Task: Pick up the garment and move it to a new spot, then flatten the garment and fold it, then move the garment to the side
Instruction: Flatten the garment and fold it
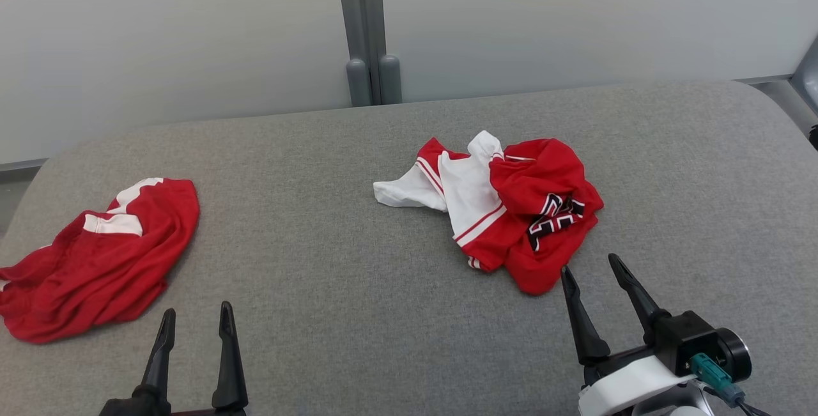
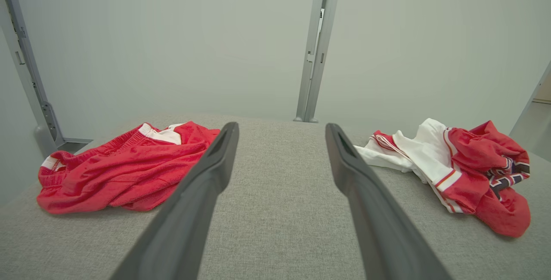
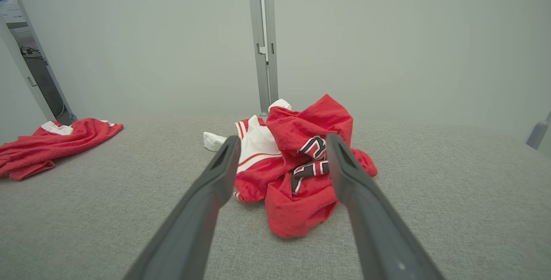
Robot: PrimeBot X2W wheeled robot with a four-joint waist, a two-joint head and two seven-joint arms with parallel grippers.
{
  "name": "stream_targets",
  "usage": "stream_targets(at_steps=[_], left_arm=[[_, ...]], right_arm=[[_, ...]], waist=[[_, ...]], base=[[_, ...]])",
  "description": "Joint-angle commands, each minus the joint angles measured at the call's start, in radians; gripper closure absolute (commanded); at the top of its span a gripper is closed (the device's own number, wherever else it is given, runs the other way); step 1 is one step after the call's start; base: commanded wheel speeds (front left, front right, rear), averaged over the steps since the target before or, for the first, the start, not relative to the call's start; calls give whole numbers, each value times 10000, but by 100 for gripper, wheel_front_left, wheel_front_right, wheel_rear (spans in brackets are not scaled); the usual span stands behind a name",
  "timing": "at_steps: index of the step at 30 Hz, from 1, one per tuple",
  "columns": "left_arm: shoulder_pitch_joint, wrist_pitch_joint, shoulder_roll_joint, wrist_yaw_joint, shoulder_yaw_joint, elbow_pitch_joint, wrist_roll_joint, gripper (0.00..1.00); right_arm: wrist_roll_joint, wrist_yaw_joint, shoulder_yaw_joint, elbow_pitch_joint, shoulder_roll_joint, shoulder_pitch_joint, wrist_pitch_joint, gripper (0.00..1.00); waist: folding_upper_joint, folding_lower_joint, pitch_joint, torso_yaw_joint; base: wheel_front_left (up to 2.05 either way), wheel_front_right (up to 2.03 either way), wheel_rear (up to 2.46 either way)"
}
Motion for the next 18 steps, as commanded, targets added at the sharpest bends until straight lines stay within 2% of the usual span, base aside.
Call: stream_targets(at_steps=[1,18], left_arm=[[-10,-3,5,40,-32,-56,104,0],[-105,-3,4,85,-131,45,326,0]], right_arm=[[-29,-17,-34,-36,-19,2,-6,0],[96,-17,-68,-46,-20,-52,-6,0]], waist=[[0,0,20,-5],[0,0,39,14]], base=[[0,0,0],[0,0,0]])
